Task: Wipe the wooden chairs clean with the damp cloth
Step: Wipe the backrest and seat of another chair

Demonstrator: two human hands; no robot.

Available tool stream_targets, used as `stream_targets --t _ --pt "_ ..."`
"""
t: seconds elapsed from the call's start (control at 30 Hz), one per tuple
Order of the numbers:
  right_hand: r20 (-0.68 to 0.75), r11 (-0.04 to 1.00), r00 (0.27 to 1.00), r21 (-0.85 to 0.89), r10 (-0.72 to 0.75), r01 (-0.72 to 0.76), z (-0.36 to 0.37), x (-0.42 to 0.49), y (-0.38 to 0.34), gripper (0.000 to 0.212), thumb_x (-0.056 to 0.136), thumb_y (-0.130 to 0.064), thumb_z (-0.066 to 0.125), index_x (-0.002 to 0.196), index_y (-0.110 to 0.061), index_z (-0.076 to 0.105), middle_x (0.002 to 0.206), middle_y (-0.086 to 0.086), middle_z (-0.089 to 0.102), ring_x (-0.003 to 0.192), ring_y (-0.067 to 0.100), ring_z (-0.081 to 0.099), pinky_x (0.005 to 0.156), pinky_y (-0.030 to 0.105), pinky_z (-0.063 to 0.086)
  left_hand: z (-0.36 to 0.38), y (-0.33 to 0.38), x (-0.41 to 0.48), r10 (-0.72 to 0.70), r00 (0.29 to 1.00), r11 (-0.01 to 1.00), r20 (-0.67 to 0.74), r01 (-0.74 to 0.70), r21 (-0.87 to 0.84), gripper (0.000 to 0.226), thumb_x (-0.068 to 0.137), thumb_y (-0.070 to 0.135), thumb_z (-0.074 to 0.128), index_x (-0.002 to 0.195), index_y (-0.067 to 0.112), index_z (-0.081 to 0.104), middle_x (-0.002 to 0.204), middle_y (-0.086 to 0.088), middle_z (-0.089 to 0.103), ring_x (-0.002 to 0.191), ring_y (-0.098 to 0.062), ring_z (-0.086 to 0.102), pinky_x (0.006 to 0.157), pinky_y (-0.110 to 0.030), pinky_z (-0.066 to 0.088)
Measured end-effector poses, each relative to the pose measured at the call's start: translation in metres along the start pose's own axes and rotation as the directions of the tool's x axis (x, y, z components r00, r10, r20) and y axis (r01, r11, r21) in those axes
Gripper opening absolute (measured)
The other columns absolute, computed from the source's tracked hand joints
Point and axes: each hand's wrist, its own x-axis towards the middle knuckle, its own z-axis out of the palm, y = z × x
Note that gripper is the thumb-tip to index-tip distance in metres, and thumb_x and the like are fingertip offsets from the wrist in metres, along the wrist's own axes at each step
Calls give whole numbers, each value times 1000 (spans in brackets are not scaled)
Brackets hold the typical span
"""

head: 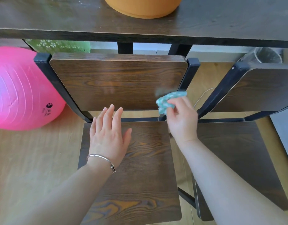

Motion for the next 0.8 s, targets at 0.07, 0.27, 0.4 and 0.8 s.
stream_targets --t 0.07,0.27,0.4,0.8 --pt "-155 997 985 23 -69 74 -31 26 -16 9 86 -3 61 91 -5 67 95 5 62 80 11 55 68 11 39 -1 3 1 3 1000 1000 -9 -3 -5 60 91 40 50 144 16 33 151 -10 34 142 -29 24 113 -52 25" --pt "-214 978 954 -55 -208 201 -64 76 -25 11 89 -10 60 95 -6 68 97 8 64 85 17 61 68 15 45 -3 17 2 5 999 999 -34 -7 -34 60 90 38 54 143 14 37 149 -12 37 141 -30 27 109 -56 30" --pt "-146 970 960 -92 -238 226 -46 55 -1 10 89 -8 60 94 -5 67 98 8 64 87 18 62 68 22 51 1 18 0 15 999 999 -28 -16 -31 60 91 38 54 143 14 36 149 -11 37 141 -30 27 110 -56 30" --pt "230 965 947 -192 223 -181 53 -39 76 14 92 -15 61 104 -14 67 110 0 64 96 21 64 76 28 56 41 -5 -1 -16 999 1000 48 17 -24 61 90 39 55 143 15 35 150 -10 36 140 -30 27 109 -56 30"
